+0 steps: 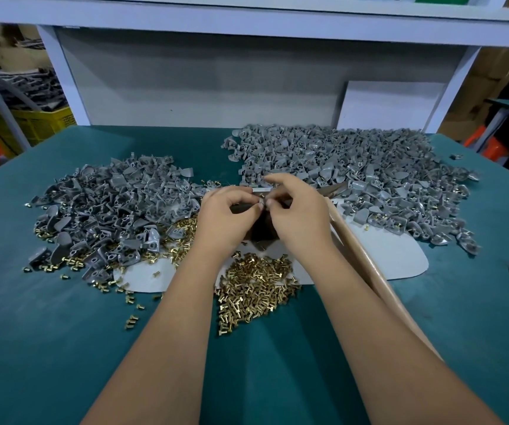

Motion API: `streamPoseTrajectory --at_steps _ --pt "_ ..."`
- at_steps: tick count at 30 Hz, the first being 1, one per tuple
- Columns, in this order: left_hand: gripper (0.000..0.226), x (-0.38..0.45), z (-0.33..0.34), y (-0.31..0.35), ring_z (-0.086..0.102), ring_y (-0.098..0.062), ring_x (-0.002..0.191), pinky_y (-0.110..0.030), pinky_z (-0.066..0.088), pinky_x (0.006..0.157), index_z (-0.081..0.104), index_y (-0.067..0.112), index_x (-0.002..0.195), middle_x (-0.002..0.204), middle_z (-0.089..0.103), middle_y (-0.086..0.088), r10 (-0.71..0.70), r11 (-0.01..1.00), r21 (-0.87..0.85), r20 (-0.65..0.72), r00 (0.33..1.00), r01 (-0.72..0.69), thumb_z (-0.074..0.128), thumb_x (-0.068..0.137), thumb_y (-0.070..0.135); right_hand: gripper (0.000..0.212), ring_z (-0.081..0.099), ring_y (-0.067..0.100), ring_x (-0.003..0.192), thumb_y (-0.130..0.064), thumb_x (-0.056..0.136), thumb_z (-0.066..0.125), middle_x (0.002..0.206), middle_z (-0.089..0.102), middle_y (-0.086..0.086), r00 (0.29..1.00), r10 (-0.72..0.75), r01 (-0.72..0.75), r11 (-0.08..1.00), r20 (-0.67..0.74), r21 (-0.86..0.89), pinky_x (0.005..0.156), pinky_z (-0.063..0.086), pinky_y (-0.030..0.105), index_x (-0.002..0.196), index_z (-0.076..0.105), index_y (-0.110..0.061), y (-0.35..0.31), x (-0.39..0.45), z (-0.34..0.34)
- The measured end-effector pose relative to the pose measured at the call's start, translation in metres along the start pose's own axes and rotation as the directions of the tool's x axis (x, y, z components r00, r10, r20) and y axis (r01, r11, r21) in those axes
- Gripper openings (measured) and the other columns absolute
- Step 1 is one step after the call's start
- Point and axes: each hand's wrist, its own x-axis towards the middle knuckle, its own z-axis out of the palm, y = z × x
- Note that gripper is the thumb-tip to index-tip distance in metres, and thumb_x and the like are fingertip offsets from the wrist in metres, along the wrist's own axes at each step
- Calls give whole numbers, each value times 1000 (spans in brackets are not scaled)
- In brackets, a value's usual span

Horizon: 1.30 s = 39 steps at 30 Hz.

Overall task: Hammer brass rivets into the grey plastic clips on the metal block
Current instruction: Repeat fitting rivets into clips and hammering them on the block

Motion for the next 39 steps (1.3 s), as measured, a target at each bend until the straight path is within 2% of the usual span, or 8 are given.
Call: streamPoseTrajectory --at_steps 7,15,21,25,27,31,36,39 --pt "9 0 0 0 48 -24 124 -47 39 107 75 25 86 112 65 7 3 1000 -8 2 1000 -3 74 85 17 50 61 13 87 1 82 62 81 65 -9 999 50 -52 989 16 135 84 51 41 116 60 -36 -1 4 1" --pt "9 0 2 0 49 -26 124 -46 38 108 77 14 93 116 66 0 14 1000 -9 -11 1000 -14 75 85 15 63 53 16 94 -3 84 58 81 62 -12 990 -121 135 958 71 -253 98 38 38 134 50 -40 -13 12 -4" --pt "9 -2 3 1 51 -23 121 -45 38 107 79 15 93 112 67 4 33 999 24 -32 999 -32 75 85 16 57 58 14 93 -12 86 61 79 66 -17 995 66 -61 996 77 -65 96 44 37 130 52 -47 -4 12 -5" --pt "9 -2 2 1 51 -22 120 -44 38 107 78 17 93 114 68 4 25 999 25 -22 999 -24 74 85 18 53 60 0 93 -12 86 66 84 69 -16 991 77 -84 994 106 70 82 41 15 129 55 -42 3 9 -7" --pt "9 -2 1 0 51 -21 120 -45 38 107 78 19 94 114 67 7 11 1000 20 -16 1000 -11 74 86 20 49 61 -1 97 -12 88 63 93 72 -14 986 105 -130 969 126 208 83 42 13 130 56 -36 6 9 -11" --pt "10 -2 1 0 52 -17 118 -45 40 107 78 21 95 111 65 12 -20 1000 5 -20 1000 20 74 86 23 21 62 9 98 -16 93 55 101 70 -6 982 173 -188 942 77 277 92 50 37 107 69 -24 8 11 -17" --pt "11 0 1 -2 52 -19 119 -43 39 108 79 17 96 114 67 6 10 1000 17 -23 1000 -10 74 86 20 8 57 1 79 -25 86 65 79 65 -18 988 113 -125 985 109 117 70 46 24 82 72 -27 7 12 -11" --pt "11 0 1 -2 51 -18 119 -42 39 107 79 17 95 113 66 7 16 1000 7 -21 1000 -16 74 86 20 18 57 3 79 -24 84 68 80 64 -16 991 86 -91 995 101 47 63 41 21 70 63 -34 5 11 -6"
